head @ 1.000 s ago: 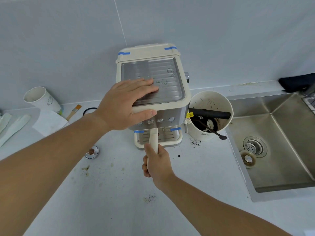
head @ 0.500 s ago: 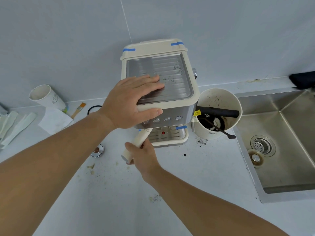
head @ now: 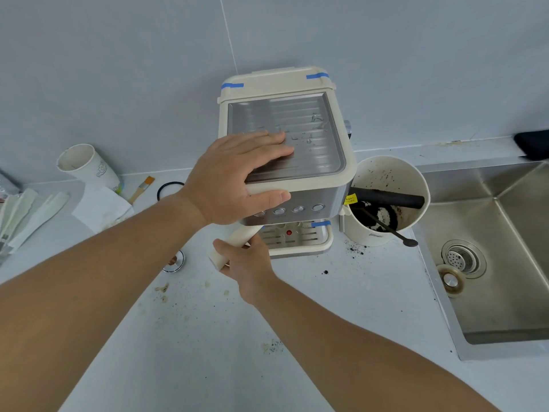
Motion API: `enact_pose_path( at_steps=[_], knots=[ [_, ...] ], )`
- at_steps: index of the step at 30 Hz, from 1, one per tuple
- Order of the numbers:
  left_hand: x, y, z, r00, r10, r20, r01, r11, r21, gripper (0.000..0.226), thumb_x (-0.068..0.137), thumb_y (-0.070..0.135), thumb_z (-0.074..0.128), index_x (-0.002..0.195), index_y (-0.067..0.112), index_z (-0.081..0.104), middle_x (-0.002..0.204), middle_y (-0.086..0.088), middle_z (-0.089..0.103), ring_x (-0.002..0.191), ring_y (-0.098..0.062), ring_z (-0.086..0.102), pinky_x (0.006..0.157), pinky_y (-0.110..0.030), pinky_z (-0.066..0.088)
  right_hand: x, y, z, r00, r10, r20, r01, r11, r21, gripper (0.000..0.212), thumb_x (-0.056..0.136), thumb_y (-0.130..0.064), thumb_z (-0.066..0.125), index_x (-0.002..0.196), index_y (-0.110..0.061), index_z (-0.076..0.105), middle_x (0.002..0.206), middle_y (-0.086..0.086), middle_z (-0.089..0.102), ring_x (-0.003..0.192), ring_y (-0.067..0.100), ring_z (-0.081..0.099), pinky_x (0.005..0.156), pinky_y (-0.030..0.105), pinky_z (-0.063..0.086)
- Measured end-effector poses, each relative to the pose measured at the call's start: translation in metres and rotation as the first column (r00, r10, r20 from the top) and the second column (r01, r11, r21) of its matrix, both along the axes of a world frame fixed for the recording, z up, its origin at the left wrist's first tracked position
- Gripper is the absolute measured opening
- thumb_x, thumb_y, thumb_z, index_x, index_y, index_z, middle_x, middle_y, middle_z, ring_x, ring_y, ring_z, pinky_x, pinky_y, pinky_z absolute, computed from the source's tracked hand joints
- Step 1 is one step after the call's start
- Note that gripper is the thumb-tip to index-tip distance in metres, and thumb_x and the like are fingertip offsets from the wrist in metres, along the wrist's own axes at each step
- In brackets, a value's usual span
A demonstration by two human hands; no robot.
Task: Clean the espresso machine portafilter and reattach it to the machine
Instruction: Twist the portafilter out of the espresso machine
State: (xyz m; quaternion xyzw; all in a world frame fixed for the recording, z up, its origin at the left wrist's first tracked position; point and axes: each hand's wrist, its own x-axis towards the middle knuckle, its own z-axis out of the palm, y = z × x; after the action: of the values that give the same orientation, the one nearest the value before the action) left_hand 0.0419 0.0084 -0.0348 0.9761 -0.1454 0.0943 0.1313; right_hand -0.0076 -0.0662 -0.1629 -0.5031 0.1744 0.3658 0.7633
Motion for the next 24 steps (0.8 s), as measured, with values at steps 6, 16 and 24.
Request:
enact_pose_path(
  at_steps=[6, 16, 24],
  knots=[
    [0.0, 0.0, 0.0, 1.0, 0.004, -0.003, -0.004, 1.0, 0.01, 0.069, 0.08, 0.066, 0.048, 0.14, 0.033, 0.046, 0.151, 0.014, 0.04, 0.142, -0.008, 0.03, 0.109, -0.021, 0.013, 0.005, 0.007, -0.005, 1.0, -0.009, -0.011, 0.009, 1.0, -0.026, 0.031, 0.077, -0.011, 0.078, 0.099, -0.02, 0.059, 0.099, 0.002, 0.064, 0.09, 0.022, 0.064, 0.087, 0.047, 0.058],
    [-0.001, -0.002, 0.002, 1.0, 0.009, -0.001, -0.009, 1.0, 0.013, 0.068, 0.08, 0.064, 0.049, 0.14, 0.03, 0.047, 0.15, 0.011, 0.042, 0.141, -0.01, 0.032, 0.111, -0.028, 0.018, 0.007, 0.005, -0.014, 1.0, 0.01, 0.021, -0.008, 0.998, -0.056, 0.031, 0.078, -0.011, 0.077, 0.102, -0.018, 0.058, 0.091, 0.0, 0.062, 0.077, 0.016, 0.06, 0.091, 0.052, 0.055],
    [0.0, -0.001, 0.0, 1.0, 0.01, -0.008, -0.01, 1.0, 0.026, 0.068, 0.081, 0.065, 0.048, 0.14, 0.031, 0.046, 0.151, 0.011, 0.041, 0.142, -0.011, 0.032, 0.112, -0.029, 0.017, 0.009, 0.006, -0.021, 1.0, 0.003, -0.005, -0.003, 1.0, -0.021, 0.03, 0.078, -0.01, 0.077, 0.099, -0.017, 0.057, 0.084, -0.002, 0.059, 0.074, 0.016, 0.056, 0.088, 0.047, 0.055]
  ],
)
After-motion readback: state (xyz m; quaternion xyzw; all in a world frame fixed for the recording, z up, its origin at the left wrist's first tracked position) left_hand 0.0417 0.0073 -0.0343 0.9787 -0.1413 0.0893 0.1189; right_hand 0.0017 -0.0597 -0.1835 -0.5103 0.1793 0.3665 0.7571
